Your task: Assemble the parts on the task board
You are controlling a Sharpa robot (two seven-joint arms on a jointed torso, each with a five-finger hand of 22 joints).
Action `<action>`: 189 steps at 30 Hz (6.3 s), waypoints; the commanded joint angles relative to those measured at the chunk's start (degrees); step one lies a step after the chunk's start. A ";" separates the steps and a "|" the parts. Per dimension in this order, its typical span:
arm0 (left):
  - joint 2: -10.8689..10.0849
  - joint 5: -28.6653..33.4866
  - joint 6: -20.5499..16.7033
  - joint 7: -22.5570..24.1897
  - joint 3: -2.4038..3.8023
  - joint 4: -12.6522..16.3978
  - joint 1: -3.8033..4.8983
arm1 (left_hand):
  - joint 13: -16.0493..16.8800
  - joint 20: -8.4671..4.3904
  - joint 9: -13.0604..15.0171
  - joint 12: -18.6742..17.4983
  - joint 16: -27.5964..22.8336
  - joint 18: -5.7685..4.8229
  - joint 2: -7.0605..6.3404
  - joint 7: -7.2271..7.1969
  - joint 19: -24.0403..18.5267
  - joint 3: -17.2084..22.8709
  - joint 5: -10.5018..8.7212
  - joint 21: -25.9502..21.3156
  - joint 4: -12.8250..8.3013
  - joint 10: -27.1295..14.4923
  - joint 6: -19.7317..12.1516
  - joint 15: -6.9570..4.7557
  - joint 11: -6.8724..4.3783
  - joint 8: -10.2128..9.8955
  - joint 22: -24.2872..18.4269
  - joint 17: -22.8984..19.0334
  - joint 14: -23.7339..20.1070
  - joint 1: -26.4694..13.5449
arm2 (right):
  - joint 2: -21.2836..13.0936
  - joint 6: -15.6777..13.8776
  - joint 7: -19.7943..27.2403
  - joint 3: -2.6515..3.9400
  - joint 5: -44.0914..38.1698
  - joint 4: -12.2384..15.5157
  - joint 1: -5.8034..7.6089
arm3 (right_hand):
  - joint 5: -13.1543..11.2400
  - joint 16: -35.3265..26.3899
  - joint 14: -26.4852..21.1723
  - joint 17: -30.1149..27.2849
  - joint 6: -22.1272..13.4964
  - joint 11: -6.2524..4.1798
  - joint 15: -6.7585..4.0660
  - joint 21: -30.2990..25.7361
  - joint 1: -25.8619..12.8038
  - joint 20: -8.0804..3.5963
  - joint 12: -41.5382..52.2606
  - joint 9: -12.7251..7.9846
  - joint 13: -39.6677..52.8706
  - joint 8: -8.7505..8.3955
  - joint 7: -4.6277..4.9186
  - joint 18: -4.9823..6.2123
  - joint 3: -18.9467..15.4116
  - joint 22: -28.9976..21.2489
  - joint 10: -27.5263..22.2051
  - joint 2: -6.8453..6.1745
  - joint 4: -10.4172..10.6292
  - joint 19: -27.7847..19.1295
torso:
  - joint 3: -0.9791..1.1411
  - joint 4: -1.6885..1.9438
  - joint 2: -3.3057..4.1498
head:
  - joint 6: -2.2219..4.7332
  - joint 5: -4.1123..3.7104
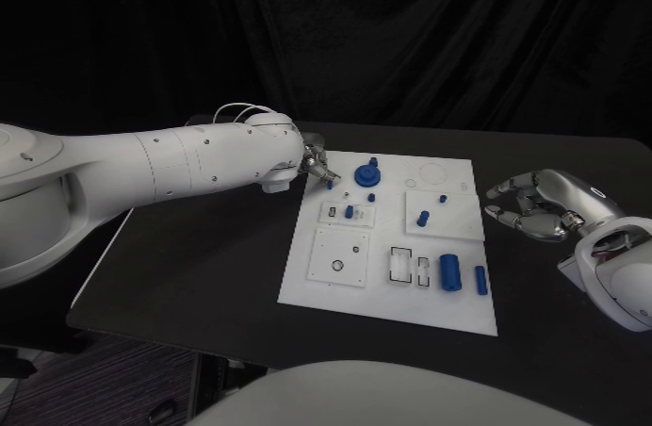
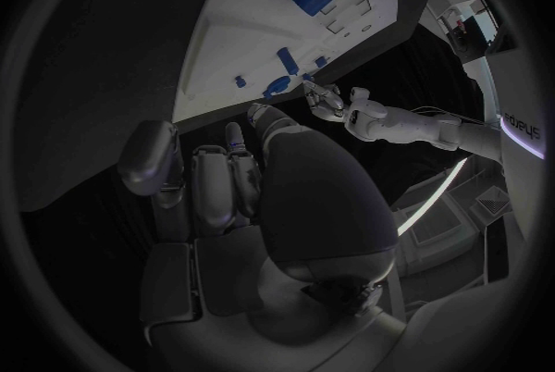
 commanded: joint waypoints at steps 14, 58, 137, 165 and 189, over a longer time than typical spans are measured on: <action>0.07 -0.01 1.77 1.00 0.05 0.12 -0.23 | 15.08 -0.21 -1.62 0.20 0.15 0.35 -1.15 -0.32 -0.54 4.34 6.45 -0.40 -2.57 5.85 1.21 0.05 0.17 -1.93 9.41 15.10 5.94 2.40 | 0.30 0.85 -1.41 0.03 -0.09 -0.30 -0.23 | 0.41 -0.18 0.76 -0.13 0.23 -0.12 0.07 -0.46 0.11 -0.05 0.01 -0.15 -0.12 0.09 0.00 0.51 0.47 6.92 0.07 0.19 -0.05 0.23 | 0.01 0.00 -0.01 | -0.01 0.22; -11.40 3.96 -9.23 -0.48 0.04 17.87 -0.28 | 15.08 -0.59 -2.19 0.20 0.15 0.20 -7.66 -0.56 -0.04 23.79 11.45 0.32 -10.60 5.85 3.41 -0.32 -0.17 -3.09 9.61 15.10 5.94 -3.18 | -0.54 0.67 -1.53 0.02 0.44 -0.18 -0.63 | 0.80 -0.51 0.60 -0.52 0.30 -0.12 0.07 -1.13 0.43 -0.07 -0.20 -0.33 -0.40 0.04 0.02 0.61 0.90 6.78 -0.17 0.19 -0.28 0.05 | -0.02 0.22 0.05 | -0.01 0.33; -10.43 4.04 -8.08 -0.18 0.04 18.08 -5.07 | 15.08 0.32 -6.01 0.20 0.15 0.57 -5.78 0.74 -0.65 8.71 -11.64 -1.82 3.22 5.85 3.54 0.69 1.02 -6.01 9.09 15.10 5.94 -17.79 | -0.44 1.42 -1.87 0.02 0.93 -0.38 -0.83 | 0.92 -0.61 0.52 -0.62 0.38 -0.06 0.11 -1.36 0.35 -0.05 -0.27 -0.53 -0.47 -0.01 0.08 0.63 1.12 6.75 -0.26 0.02 -0.28 -0.02 | -0.05 0.13 0.07 | -0.01 0.44; -13.00 -0.51 -26.00 14.44 0.06 19.25 -4.23 | 15.08 -1.17 9.45 0.20 0.15 -0.18 5.24 -1.18 1.01 -15.06 -12.40 1.90 3.03 5.85 -3.74 -0.80 -0.68 15.45 10.10 15.10 5.94 -15.70 | -0.83 0.91 -1.60 0.02 0.93 -0.14 -0.84 | 1.20 -0.54 0.54 -0.51 0.49 -0.03 0.14 -1.35 -0.15 -0.03 -0.22 -0.67 -0.39 -0.03 0.09 0.61 1.23 6.78 -0.20 0.16 0.11 0.01 | -0.06 0.18 0.07 | -0.01 0.35; -5.32 -9.27 -21.55 47.37 0.04 7.39 -1.52 | -41.05 3.24 -33.59 -68.81 -22.19 3.35 -0.29 1.75 -9.96 -6.06 -5.98 -14.71 -6.39 -53.29 -14.57 3.70 5.53 -10.66 4.06 -22.38 -17.77 27.71 | -1.14 -0.08 -0.44 0.02 1.24 0.01 -0.90 | 1.59 -0.35 0.64 -0.26 0.68 -0.08 0.12 -1.07 -0.23 -0.04 -0.05 -0.74 -0.15 0.03 0.03 0.56 1.37 6.87 -0.01 0.15 0.16 0.12 | -0.04 0.15 0.06 | -0.01 -0.93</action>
